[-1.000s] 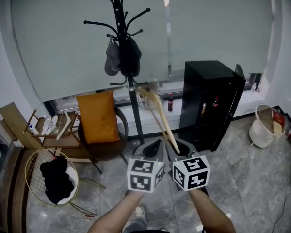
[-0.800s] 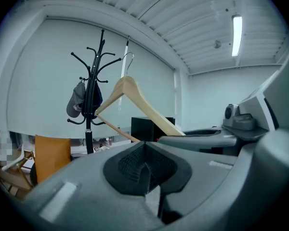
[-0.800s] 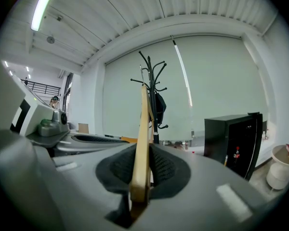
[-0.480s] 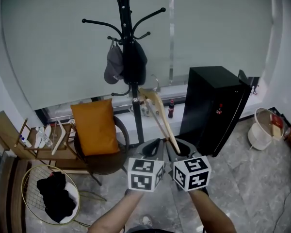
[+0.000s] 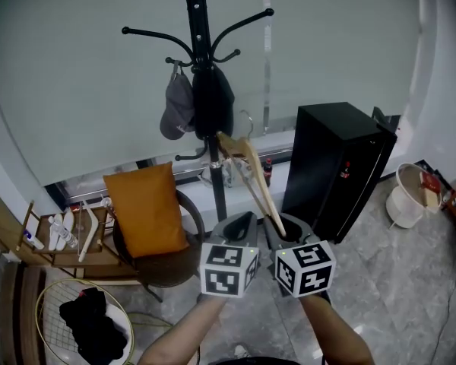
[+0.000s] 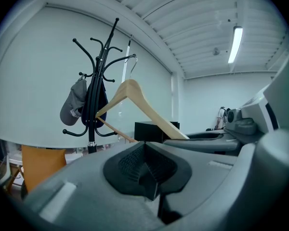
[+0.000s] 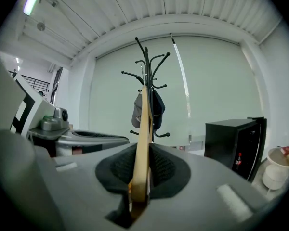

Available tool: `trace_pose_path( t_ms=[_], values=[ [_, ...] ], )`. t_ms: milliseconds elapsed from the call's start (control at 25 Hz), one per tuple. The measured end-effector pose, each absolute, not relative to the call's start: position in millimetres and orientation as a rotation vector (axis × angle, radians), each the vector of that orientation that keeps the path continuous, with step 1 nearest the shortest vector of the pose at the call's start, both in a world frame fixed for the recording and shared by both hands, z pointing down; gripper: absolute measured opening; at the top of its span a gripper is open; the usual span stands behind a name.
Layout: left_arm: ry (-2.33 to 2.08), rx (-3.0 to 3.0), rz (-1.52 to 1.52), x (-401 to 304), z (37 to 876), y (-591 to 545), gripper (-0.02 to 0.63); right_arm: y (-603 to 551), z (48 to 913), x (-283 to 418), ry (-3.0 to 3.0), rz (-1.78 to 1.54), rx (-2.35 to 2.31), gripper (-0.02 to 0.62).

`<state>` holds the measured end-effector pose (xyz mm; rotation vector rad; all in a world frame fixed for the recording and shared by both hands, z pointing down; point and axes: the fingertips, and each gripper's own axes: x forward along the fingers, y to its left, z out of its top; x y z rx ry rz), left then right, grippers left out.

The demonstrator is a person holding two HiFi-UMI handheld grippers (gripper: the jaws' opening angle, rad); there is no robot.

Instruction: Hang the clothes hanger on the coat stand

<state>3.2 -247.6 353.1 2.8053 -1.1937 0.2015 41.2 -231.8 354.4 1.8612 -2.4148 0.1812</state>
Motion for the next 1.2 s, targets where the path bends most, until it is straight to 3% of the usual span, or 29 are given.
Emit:
trace_pose_path(
  t_ms=[1200],
  values=[
    [-1.143, 2.869, 0.216, 61.5, 346.4, -332.6, 0.005, -326.1, 337.1, 113.6, -2.353, 0.090, 1.997, 0.049]
  ],
)
